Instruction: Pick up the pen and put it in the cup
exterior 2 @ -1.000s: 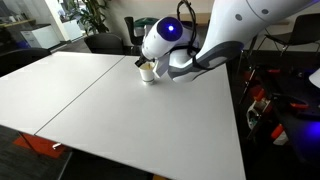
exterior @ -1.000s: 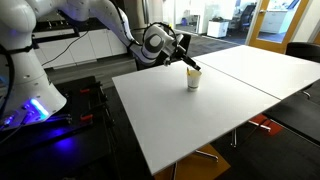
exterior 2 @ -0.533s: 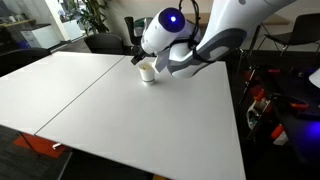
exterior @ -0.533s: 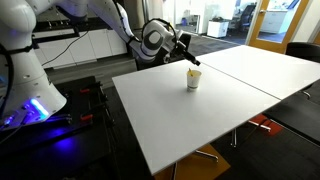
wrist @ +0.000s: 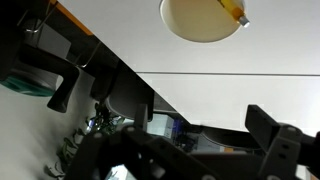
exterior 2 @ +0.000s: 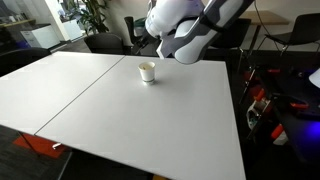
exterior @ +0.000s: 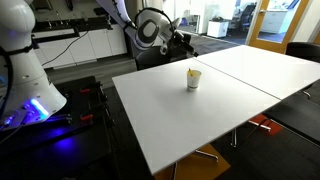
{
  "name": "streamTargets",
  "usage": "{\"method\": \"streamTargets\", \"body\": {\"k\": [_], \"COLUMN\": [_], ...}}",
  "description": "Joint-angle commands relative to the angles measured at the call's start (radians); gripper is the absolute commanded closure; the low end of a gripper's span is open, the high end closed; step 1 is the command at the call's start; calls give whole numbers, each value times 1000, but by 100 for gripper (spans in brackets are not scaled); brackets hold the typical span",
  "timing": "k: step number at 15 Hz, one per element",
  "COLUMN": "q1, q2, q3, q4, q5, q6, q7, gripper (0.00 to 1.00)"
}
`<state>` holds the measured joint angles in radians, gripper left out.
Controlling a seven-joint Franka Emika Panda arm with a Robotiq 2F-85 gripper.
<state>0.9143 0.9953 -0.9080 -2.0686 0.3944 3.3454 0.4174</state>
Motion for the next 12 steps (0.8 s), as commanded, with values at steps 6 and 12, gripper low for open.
{"method": "streamTargets", "body": {"k": [6,12], "q1": [-123,-102], "q2": [-331,-312], "q3": [161,147], "q4": [-173,-115], "q5": [-30,34], "q6": [168,117], "q7": [-221,-259], "gripper": [0,0]}}
